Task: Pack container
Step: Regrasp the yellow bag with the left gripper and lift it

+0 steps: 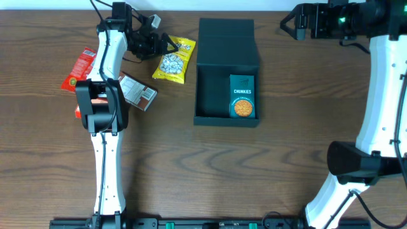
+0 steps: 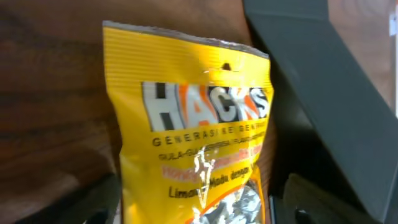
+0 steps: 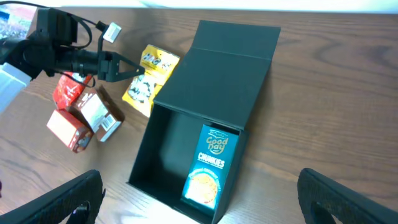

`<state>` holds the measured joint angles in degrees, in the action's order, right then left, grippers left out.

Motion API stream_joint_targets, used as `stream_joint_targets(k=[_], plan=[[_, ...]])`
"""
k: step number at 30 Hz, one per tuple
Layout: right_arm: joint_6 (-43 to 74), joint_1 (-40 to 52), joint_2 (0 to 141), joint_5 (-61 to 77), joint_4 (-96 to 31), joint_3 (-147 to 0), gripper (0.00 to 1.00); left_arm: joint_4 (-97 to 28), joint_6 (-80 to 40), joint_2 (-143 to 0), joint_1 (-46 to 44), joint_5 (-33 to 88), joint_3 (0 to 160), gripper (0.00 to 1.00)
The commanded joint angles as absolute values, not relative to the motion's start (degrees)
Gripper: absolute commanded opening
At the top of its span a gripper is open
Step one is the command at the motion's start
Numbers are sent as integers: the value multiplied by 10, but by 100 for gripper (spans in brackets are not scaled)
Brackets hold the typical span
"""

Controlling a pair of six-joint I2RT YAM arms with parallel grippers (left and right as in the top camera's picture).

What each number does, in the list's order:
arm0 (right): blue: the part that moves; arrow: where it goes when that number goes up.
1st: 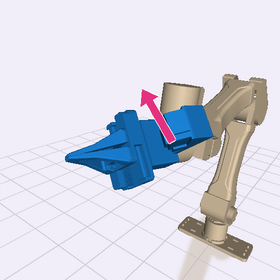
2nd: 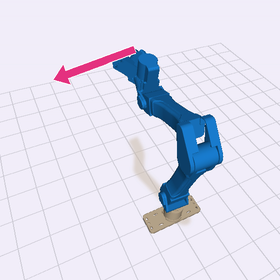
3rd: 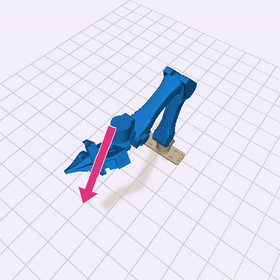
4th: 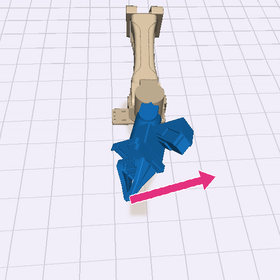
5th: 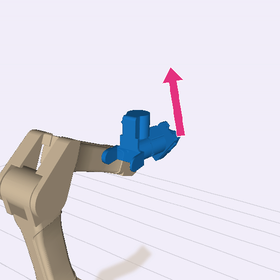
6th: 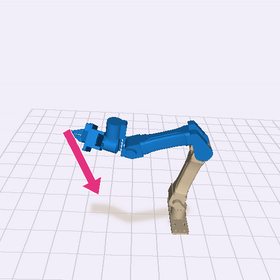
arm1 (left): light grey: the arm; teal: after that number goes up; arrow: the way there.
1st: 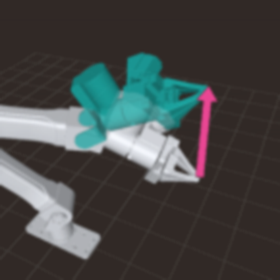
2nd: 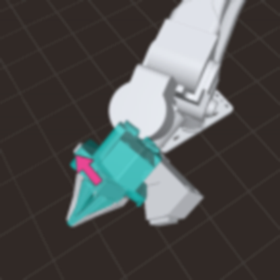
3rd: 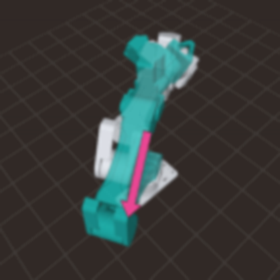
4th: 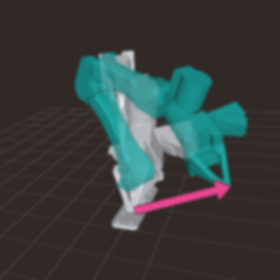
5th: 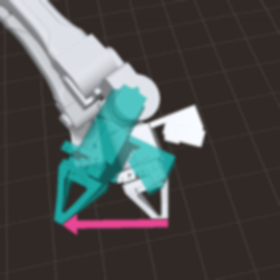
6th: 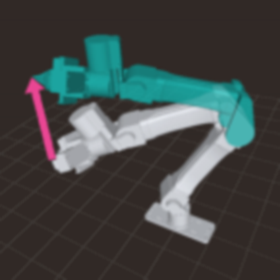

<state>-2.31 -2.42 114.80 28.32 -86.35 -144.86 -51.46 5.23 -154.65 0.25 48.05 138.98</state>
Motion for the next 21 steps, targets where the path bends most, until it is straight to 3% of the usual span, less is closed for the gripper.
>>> stream_joint_targets(k=[1, 15, 21], plan=[[-18, -20, 1142, 289, -866, -1451, 99, -525, 56, -1563, 1, 448, 1384, 80], [-18, -20, 1142, 290, -883, -1451, 99, -541, 60, -1569, -4, 418, 1380, 63], [-18, -20, 1142, 290, -883, -1451, 99, -548, 60, -1581, -1, 431, 1381, 47]])
